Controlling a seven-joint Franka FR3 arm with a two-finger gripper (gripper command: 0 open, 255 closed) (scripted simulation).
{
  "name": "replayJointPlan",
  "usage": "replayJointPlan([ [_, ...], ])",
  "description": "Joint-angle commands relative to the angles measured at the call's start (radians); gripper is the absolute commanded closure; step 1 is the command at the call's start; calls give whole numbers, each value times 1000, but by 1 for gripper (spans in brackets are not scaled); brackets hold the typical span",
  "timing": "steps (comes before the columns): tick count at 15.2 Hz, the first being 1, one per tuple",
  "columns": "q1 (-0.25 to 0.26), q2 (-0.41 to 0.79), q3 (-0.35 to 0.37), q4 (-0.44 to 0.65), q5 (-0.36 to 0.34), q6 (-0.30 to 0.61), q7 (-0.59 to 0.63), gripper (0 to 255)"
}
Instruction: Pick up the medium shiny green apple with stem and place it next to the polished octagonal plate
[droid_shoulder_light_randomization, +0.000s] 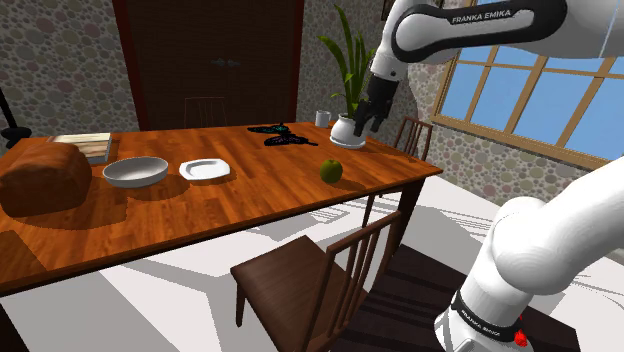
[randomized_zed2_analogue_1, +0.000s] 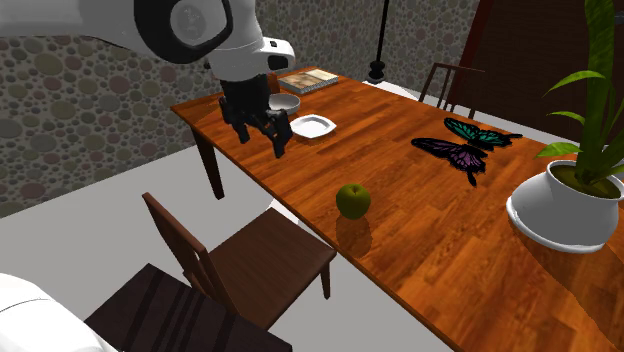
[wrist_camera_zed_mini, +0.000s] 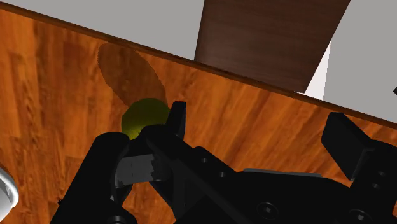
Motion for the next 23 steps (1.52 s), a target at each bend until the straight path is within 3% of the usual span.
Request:
replayJointPlan([
  [1,-1,68,-28,22,4,44,-27,0],
  [7,-1,284,-106,127,50,142,-113,0],
  [13,-15,518,-165,277,144,199,-217,0],
  [20,-78,801,-182,511,275,204,-327,0],
  [23,-81,818,-178,494,285,237,-333,0],
])
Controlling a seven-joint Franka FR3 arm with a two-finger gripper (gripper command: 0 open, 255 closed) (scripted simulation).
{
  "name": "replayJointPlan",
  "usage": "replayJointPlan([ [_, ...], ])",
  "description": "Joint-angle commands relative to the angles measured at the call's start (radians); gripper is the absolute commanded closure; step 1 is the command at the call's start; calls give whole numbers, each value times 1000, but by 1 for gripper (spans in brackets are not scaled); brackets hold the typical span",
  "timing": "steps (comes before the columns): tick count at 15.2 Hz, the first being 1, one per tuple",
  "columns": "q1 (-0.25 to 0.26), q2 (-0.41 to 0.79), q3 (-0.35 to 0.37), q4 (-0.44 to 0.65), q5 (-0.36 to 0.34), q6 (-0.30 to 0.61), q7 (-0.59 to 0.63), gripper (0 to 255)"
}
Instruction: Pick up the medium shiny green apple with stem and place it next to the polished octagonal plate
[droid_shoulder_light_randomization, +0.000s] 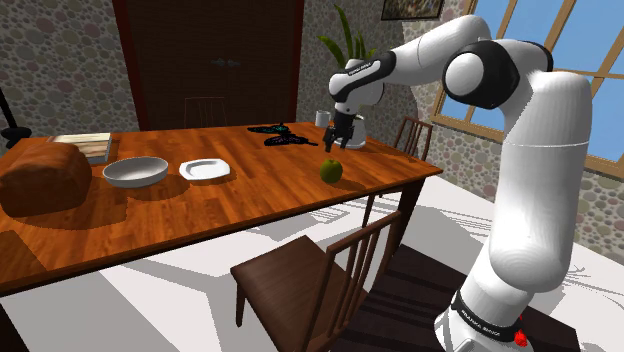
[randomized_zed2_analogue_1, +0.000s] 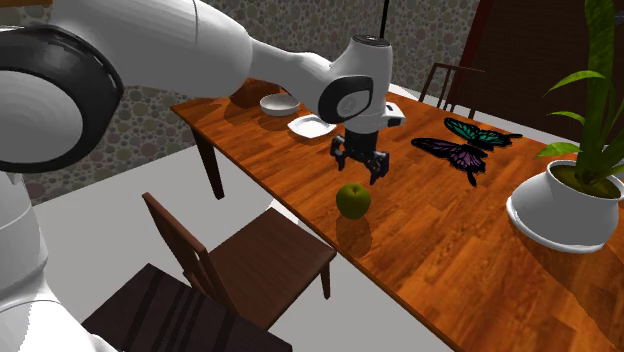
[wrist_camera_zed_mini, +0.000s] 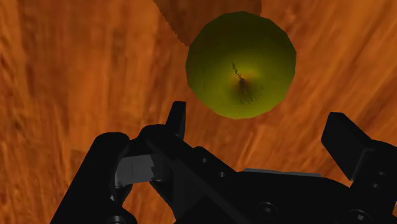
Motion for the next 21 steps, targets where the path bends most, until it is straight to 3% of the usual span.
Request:
replayJointPlan([
  [1,-2,14,2,-11,8,24,-6,0],
  [12,-5,38,8,-28,21,62,-14,0],
  [13,-5,38,8,-28,21,62,-14,255],
  [21,-4,38,8,-28,21,62,-14,255],
])
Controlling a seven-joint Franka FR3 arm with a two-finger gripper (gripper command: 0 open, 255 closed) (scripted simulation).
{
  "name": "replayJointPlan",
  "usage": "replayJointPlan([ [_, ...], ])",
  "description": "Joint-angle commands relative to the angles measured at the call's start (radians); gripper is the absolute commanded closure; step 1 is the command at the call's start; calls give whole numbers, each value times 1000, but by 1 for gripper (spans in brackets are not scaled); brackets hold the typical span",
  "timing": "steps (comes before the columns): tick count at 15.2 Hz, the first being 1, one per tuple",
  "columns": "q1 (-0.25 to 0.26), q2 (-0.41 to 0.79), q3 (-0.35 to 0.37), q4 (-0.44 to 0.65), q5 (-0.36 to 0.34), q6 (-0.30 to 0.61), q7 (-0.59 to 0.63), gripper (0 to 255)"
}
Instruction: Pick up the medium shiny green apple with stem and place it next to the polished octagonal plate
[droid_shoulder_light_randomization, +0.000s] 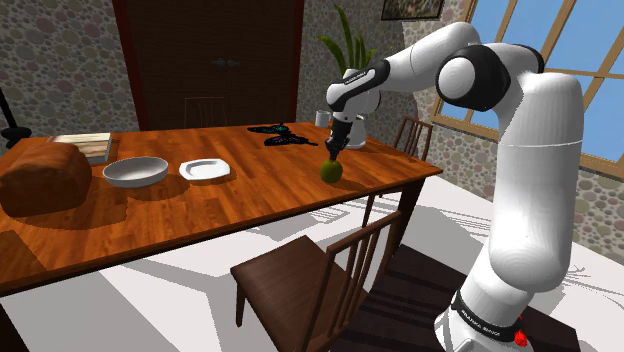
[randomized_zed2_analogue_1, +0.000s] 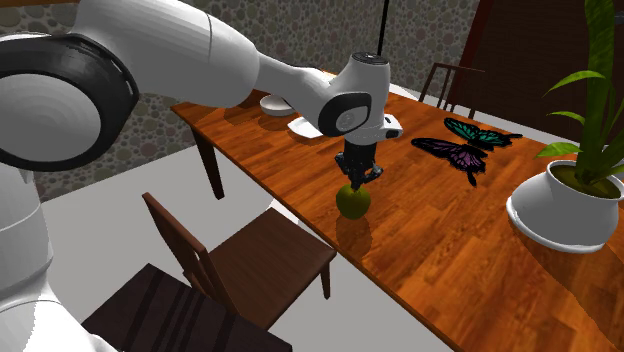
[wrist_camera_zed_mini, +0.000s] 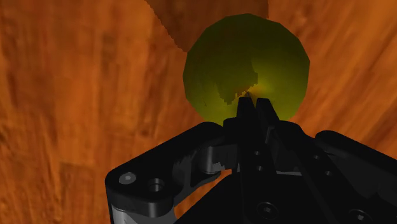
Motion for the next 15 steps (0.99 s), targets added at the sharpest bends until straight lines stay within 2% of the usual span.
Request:
replayJointPlan([
  [1,0,0,0,0,0,0,0,255],
  [15,4,-55,-13,117,-36,-166,32,255],
])
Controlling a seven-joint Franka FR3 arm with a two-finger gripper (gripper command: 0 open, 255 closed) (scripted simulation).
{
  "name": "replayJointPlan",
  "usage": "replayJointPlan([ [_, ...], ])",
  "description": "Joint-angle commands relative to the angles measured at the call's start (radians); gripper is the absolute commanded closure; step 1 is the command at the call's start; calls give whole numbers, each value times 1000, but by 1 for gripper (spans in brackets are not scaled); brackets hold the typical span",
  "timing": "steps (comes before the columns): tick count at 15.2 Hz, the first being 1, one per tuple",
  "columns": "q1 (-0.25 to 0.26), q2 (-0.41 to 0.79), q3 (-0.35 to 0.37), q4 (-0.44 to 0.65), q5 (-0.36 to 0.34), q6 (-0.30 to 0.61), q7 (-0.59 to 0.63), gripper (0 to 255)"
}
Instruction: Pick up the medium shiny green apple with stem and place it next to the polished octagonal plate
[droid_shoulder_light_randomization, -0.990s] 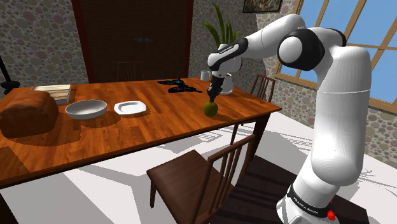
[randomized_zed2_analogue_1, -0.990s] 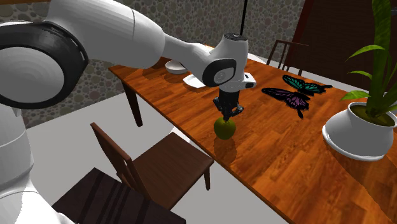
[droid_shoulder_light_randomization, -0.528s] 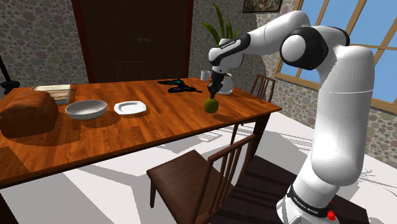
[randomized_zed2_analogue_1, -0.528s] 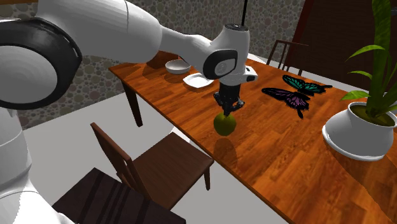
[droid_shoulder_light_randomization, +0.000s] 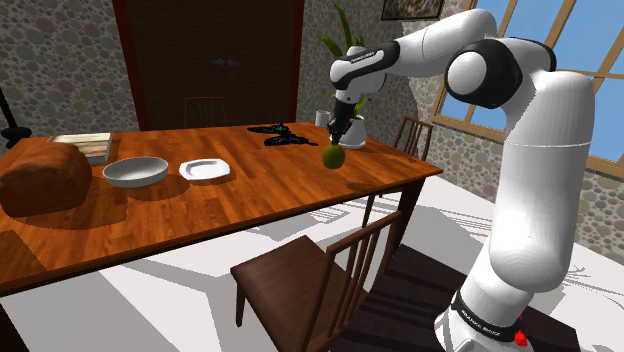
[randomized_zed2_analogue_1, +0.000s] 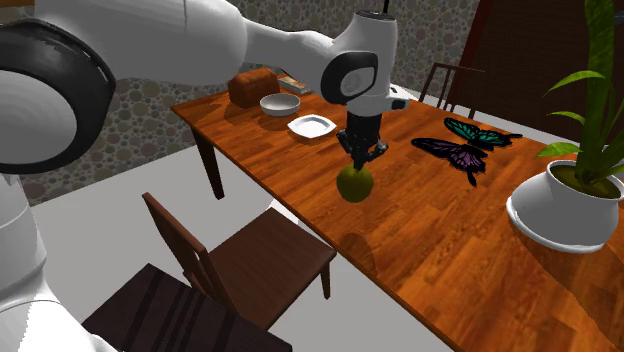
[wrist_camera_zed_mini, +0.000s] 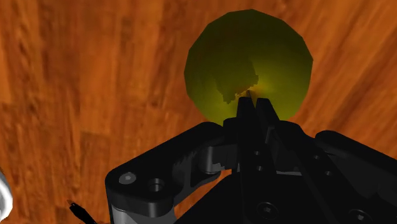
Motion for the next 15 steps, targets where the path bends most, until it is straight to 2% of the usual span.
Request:
replayJointPlan([
  [1,0,-8,-2,17,-5,-24,4,255],
  [15,-8,-16,-8,194,-16,-208,22,255],
])
